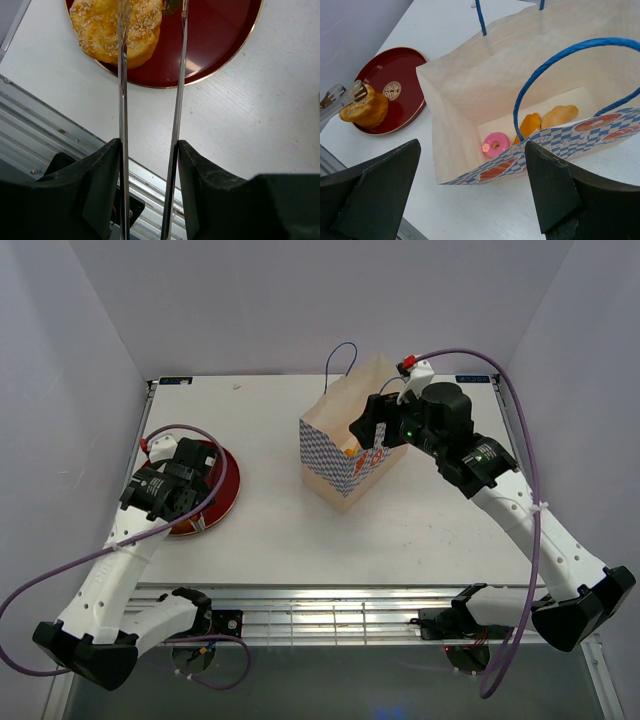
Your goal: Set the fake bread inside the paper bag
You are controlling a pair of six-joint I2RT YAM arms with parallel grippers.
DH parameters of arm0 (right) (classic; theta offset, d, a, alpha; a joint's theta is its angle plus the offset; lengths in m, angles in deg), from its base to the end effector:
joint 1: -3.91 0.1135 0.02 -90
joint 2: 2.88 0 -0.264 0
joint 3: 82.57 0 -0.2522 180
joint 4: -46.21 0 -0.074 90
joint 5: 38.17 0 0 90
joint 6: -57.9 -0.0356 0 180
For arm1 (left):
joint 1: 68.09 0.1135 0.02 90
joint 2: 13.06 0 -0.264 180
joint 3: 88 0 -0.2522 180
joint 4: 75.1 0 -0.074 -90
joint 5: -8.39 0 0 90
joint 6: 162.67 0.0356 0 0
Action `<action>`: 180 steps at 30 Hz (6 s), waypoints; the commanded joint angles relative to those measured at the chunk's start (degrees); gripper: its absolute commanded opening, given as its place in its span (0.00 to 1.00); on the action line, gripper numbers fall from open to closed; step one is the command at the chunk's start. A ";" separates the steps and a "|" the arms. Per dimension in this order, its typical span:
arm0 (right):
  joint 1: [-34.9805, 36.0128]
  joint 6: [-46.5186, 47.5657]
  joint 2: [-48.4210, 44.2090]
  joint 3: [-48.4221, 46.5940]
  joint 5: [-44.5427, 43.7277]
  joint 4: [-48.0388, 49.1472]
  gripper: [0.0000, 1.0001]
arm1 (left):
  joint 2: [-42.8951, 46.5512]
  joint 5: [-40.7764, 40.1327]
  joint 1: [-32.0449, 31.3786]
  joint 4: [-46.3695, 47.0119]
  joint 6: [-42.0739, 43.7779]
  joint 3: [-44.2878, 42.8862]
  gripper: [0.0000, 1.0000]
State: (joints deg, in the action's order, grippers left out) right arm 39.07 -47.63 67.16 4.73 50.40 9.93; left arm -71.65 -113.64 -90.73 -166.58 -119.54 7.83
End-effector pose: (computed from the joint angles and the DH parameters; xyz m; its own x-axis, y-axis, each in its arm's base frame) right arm 0.2205 0.1542 0.4330 -0.3343 0.0919 -0.9380 -0.4840 0.8372 0.2546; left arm 0.1480 -0.0413 0.3526 -0.6683 -0.3916 -0.6325 -0.5284 0.8484 0.0330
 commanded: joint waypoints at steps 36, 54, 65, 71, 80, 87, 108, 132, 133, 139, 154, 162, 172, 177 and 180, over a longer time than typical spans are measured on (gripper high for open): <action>-0.62 -0.11 -1.75 1.15 4.68 2.92 0.90 | -10.23 -1.63 3.56 5.11 1.78 3.61 0.58; -0.61 -0.55 -3.15 2.29 4.07 2.75 0.90 | -8.30 0.39 5.14 7.23 5.29 -0.33 0.22; -0.70 -0.91 -4.03 1.59 3.10 1.26 0.90 | -8.65 4.96 5.23 6.35 8.11 -12.20 0.15; -0.88 -1.26 -3.95 0.98 2.40 0.03 0.90 | -9.00 7.94 5.23 6.52 9.52 -19.84 0.14; -1.32 -2.57 -4.47 -0.43 -2.86 -1.73 0.90 | -11.45 21.80 5.23 11.44 11.89 -33.28 0.15; -1.93 -4.06 -3.95 -1.57 -5.25 -1.65 0.90 | -13.05 39.22 5.14 18.55 13.03 -39.71 0.16; -3.69 -12.16 2.29 3.17 -4.90 19.00 0.88 | -10.23 60.33 5.14 33.42 8.29 -34.00 0.27; -5.36 -10.92 3.26 4.05 -3.14 21.03 0.26 | -9.61 64.90 5.14 38.07 6.97 -27.85 0.28; -5.45 -10.93 3.17 4.05 -2.88 21.03 0.24 | -9.53 65.77 5.06 38.68 6.71 -27.41 0.29; -6.33 -11.45 2.47 4.76 -2.17 20.77 0.21 | -8.30 67.54 4.53 42.29 5.48 -23.55 0.29; -7.12 -12.68 1.85 5.37 -0.59 20.59 0.21 | -8.65 69.47 3.03 48.00 4.68 -15.28 0.32; -7.21 -13.04 1.42 5.28 0.29 20.68 0.22 | -9.18 69.03 2.68 49.58 4.86 -12.04 0.39; -7.47 -12.77 0.71 5.72 0.46 20.59 0.24 | -8.03 68.86 2.42 52.05 5.21 -8.69 0.51; -7.56 -12.86 0.62 6.07 0.73 20.68 0.25 | -7.25 68.33 2.42 52.14 5.39 -7.99 0.54; -7.65 -12.86 0.45 6.08 0.82 20.59 0.27 | -6.89 68.33 2.42 52.14 5.48 -7.72 0.56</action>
State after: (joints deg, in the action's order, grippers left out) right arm 31.66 -60.28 69.50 10.50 50.58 27.87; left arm -81.51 -45.90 -87.84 -117.07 -114.71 -0.10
